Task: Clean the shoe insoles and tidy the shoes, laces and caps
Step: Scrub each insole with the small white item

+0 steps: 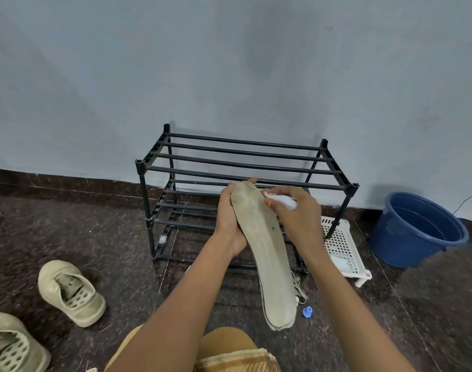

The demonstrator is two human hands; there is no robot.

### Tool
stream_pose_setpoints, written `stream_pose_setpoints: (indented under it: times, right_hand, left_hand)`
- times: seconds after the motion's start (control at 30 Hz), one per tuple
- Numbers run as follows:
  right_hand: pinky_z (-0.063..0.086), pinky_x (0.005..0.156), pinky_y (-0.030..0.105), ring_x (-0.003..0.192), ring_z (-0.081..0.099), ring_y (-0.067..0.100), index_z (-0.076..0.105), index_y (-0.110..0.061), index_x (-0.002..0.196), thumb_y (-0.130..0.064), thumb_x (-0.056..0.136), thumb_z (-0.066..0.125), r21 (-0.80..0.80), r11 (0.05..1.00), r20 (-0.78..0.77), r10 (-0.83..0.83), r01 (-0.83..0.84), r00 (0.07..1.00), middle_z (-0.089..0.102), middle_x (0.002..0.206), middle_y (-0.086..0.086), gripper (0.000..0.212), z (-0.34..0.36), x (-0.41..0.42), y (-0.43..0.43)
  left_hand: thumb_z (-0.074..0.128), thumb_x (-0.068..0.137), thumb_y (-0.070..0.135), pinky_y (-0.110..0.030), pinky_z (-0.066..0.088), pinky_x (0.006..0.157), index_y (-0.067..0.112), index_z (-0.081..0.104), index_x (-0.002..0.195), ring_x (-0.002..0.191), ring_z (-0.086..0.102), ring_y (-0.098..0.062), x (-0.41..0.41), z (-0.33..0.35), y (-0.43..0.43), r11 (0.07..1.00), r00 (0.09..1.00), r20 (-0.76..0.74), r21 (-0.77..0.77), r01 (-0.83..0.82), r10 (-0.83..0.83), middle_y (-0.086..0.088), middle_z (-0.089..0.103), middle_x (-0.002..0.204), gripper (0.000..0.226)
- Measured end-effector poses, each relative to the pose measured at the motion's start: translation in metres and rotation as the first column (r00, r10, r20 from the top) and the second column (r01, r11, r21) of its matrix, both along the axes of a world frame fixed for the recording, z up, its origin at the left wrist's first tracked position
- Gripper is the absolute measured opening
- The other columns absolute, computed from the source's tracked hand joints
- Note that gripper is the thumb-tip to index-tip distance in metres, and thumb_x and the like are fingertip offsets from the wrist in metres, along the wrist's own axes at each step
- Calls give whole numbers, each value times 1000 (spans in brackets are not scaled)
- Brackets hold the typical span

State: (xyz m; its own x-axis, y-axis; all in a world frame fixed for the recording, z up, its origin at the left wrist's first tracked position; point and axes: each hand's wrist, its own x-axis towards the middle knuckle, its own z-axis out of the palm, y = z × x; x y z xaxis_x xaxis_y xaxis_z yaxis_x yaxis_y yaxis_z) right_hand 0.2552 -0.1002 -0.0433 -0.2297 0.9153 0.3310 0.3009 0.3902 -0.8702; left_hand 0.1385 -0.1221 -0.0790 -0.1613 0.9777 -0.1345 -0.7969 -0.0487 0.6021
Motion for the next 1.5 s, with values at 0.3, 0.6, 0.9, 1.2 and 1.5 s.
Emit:
stream_pose_setpoints:
  times: [0.3,0.6,0.9,1.2,1.5]
  right_hand:
    - [31,70,-4,80,49,-1,67,-8,102,-10,85,60,209,978,119,-38,12,992,58,95,0,18,-5,-32,-1]
    - [38,73,14,87,52,12,65,-4,104,-9,87,57,292,953,168,-139,85,976,54,98,6,19,-14,-42,2]
    - [37,71,9,89,52,13,67,-6,100,-6,85,57,334,942,256,-58,-32,965,55,94,1,18,-17,-37,-3]
    - [35,77,12,90,56,18,66,-3,99,-3,85,58,365,931,181,-92,20,979,60,96,10,16,-8,-39,3]
    - [33,75,1,86,50,10,66,-3,95,-3,85,57,375,926,209,-42,-41,977,48,89,-2,13,-14,-31,-4]
  left_hand:
    - [25,99,45,-27,53,67,22,57,124,76,69,-15,2,5,1,999,1000,11,-33,21,-21,-3,72,89,47]
    - [27,98,48,-25,56,68,20,60,122,78,70,-14,8,7,-3,997,1000,-27,-76,8,-10,-3,73,92,50]
    - [26,98,49,-31,51,79,22,62,115,88,66,-18,7,10,-2,995,999,2,-89,-36,37,-5,68,110,48]
    - [35,93,56,-29,51,61,15,68,88,71,64,-18,7,6,-3,994,993,-115,-109,-23,11,-5,66,74,53]
    - [25,97,51,-27,53,75,19,67,99,81,69,-12,6,9,-2,997,994,-111,-82,-8,-1,1,73,91,53]
